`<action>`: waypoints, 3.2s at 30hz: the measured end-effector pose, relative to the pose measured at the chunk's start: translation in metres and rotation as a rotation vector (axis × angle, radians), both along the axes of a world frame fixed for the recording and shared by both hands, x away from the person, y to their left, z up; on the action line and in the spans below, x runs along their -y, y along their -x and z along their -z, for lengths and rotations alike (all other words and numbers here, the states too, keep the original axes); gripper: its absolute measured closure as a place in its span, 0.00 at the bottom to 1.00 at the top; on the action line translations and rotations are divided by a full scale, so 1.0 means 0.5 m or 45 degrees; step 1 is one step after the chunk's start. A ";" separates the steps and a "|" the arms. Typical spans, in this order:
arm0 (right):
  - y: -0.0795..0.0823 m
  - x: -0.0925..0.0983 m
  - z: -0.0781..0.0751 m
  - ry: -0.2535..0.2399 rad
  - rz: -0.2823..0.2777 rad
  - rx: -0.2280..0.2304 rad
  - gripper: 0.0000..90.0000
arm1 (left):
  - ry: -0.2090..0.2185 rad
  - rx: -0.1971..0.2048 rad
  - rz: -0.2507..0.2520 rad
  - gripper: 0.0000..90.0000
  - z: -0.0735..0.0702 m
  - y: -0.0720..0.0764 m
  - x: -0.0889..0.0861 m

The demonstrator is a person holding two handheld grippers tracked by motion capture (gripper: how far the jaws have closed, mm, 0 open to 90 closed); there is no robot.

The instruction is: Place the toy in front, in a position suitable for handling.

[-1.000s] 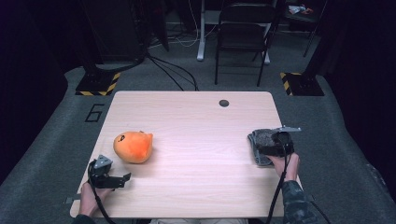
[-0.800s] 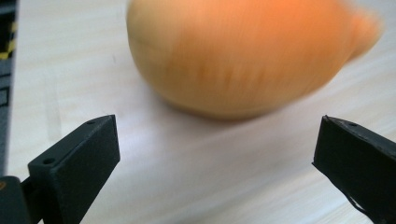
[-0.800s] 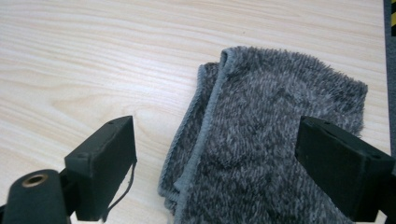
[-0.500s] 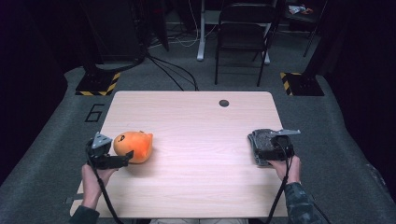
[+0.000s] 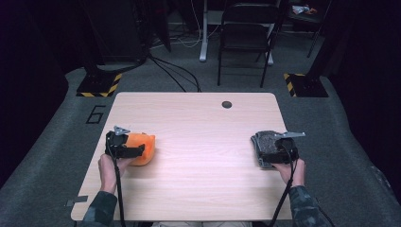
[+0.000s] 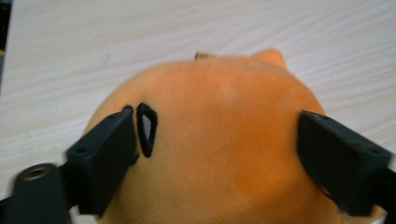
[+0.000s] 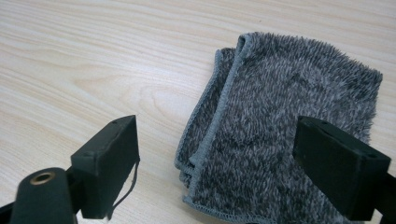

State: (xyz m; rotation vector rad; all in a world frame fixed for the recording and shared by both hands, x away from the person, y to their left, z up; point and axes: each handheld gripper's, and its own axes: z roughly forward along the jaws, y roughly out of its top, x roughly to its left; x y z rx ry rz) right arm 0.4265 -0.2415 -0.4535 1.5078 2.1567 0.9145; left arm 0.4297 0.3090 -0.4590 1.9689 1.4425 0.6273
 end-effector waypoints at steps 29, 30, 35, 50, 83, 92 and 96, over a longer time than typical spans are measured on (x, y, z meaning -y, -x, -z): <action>-0.006 0.004 -0.001 -0.003 -0.002 -0.002 0.17 | 0.122 0.320 0.423 0.68 -0.061 0.029 0.063; -0.006 0.004 -0.001 0.000 -0.001 0.001 0.17 | 0.130 0.315 0.447 0.67 -0.062 0.025 0.070; -0.008 0.003 0.000 0.003 -0.006 0.007 0.17 | 0.131 0.321 0.564 0.67 -0.065 0.010 0.122; -0.006 -0.004 -0.003 0.011 -0.013 0.007 0.17 | 0.183 0.263 0.883 0.65 -0.064 -0.017 0.279; 0.007 -0.104 -0.035 -0.020 -0.287 0.074 0.17 | 0.305 0.105 0.708 0.17 -0.035 0.025 0.233; 0.001 -0.218 -0.034 -0.003 -0.532 0.078 0.20 | 0.288 0.026 0.674 0.27 0.000 0.020 0.241; -0.003 -0.241 -0.027 0.013 -0.633 0.062 0.31 | 0.298 0.011 0.721 0.32 0.008 0.015 0.251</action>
